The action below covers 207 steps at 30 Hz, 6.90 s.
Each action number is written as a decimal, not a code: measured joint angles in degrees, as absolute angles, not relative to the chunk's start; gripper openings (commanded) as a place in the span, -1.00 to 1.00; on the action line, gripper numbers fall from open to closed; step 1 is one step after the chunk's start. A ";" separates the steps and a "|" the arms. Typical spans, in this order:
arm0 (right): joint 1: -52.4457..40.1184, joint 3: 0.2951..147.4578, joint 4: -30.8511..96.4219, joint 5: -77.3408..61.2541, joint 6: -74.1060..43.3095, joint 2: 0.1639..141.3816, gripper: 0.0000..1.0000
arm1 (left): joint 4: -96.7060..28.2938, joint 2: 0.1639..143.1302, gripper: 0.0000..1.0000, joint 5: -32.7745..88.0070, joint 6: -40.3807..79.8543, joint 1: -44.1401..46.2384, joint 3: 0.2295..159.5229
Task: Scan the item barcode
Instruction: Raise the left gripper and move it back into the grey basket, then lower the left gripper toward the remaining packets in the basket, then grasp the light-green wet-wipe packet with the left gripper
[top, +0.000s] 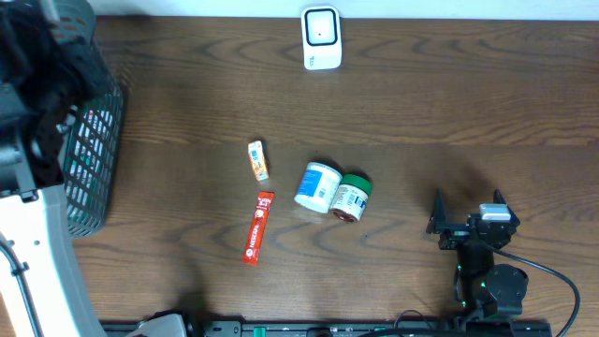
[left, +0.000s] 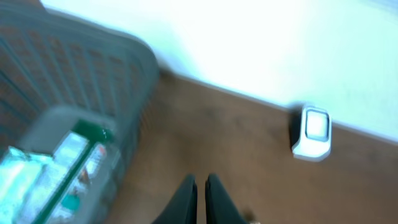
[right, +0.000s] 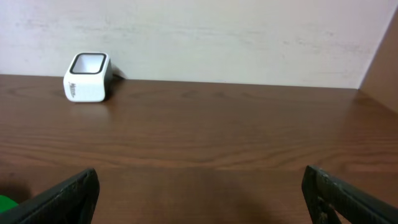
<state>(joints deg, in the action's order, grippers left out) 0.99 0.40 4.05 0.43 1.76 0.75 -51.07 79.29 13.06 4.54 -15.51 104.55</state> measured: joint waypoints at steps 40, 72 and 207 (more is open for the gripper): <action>0.99 0.40 4.05 0.43 1.76 0.73 0.98 | -37.65 94.50 -0.83 -4.69 4.56 -36.38 104.55; 0.99 0.40 4.05 0.43 1.76 0.73 0.99 | -40.51 103.11 -0.74 -4.84 4.54 -39.11 104.55; 0.99 0.40 4.05 0.43 1.76 0.75 0.99 | -24.67 109.58 -0.85 -5.58 -6.57 -40.66 89.38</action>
<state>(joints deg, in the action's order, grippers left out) 0.99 0.40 4.05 0.43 1.76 0.75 -24.67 109.58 -5.58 -6.57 -40.66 89.38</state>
